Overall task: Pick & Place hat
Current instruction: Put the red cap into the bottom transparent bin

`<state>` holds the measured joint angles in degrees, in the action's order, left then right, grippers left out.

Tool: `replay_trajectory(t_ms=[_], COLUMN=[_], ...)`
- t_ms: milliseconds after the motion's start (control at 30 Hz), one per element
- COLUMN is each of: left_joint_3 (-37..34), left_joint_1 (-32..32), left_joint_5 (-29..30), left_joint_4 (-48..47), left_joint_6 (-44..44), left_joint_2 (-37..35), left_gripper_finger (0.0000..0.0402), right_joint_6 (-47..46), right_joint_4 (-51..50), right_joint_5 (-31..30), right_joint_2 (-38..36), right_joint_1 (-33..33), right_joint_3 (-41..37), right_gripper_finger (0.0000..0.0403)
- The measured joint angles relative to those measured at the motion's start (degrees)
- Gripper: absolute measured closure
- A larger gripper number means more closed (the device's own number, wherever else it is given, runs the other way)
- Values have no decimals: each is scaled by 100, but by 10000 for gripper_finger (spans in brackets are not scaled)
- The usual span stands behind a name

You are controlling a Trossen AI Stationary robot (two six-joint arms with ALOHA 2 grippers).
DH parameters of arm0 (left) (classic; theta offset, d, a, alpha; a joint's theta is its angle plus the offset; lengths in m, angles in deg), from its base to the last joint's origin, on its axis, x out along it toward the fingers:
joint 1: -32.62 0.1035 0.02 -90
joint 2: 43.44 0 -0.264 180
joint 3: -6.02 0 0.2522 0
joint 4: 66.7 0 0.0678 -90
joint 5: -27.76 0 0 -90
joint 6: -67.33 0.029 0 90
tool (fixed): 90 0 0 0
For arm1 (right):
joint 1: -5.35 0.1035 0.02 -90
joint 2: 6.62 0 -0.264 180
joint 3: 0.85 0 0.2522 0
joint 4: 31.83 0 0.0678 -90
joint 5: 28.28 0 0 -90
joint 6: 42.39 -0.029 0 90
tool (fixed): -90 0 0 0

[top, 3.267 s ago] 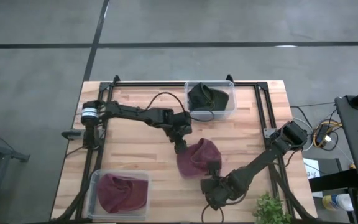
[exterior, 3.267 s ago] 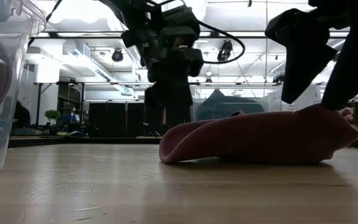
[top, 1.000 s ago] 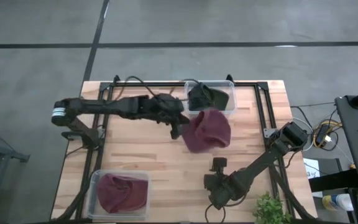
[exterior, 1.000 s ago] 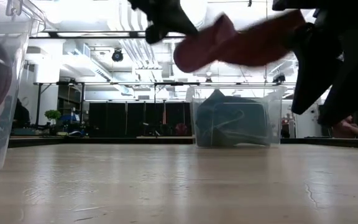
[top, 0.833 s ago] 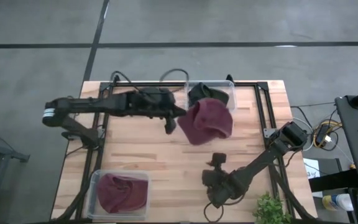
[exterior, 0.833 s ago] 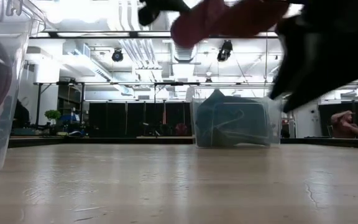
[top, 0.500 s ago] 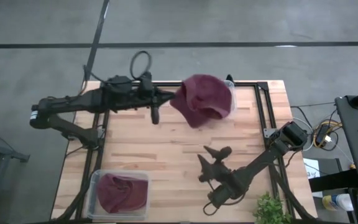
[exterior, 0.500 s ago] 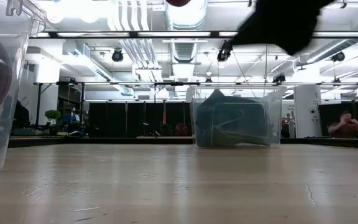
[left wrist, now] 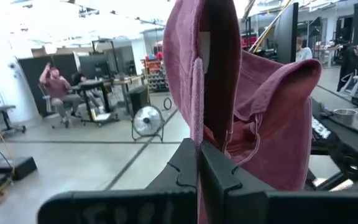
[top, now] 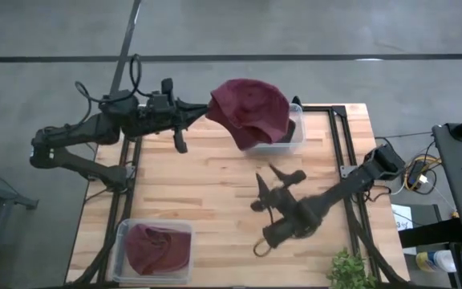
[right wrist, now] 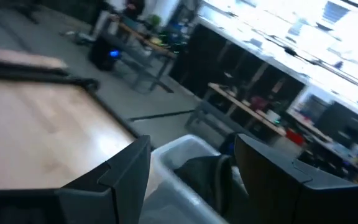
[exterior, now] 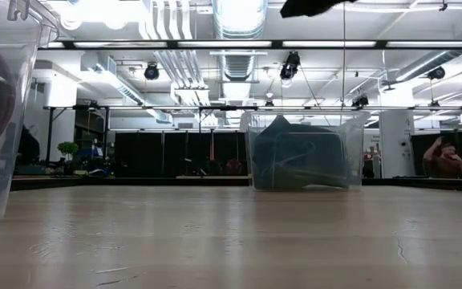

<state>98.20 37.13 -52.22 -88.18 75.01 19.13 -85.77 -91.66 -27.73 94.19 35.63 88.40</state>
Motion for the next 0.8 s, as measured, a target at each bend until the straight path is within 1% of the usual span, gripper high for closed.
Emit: replay_trajectory(t_ms=[100,200,400,500,533,567,600,633,667,733,800], left_joint_3=[0,-1,-2,6,12,19,26,35,54,68,70], left_joint_1=[2,0,8,10,9,9,7,7,7,7,7], left_joint_5=[3,153,671,708,708,704,703,704,704,704,704], left_joint_4=[17,45,419,476,468,464,465,476,478,487,478], left_joint_6=[182,407,991,1171,1190,1203,1208,1213,1215,1214,1211], left_joint_2=[-70,-106,-267,-350,-380,-421,-467,-511,-567,-645,-729], left_gripper_finger=[401,402,402,402,402,402,402,402,401,401,401], right_joint_6=[231,596,1740,2126,2277,2436,2558,2636,2745,3276,3868], right_joint_4=[127,148,191,274,342,415,560,811,1104,2045,3231], right_joint_5=[-50,-52,-72,-55,40,327,893,1752,2778,4791,6284], right_joint_2=[-185,-424,-725,-738,-717,-717,-717,-717,-714,-695,-685], right_joint_1=[-298,-585,-1022,-1172,-1210,-1253,-1324,-1411,-1514,-1691,-1781], right_joint_3=[38,252,928,1386,1541,1660,1737,1768,1769,1602,1297], right_gripper_finger=[177,181,188,188,188,189,190,191,192,192,193])
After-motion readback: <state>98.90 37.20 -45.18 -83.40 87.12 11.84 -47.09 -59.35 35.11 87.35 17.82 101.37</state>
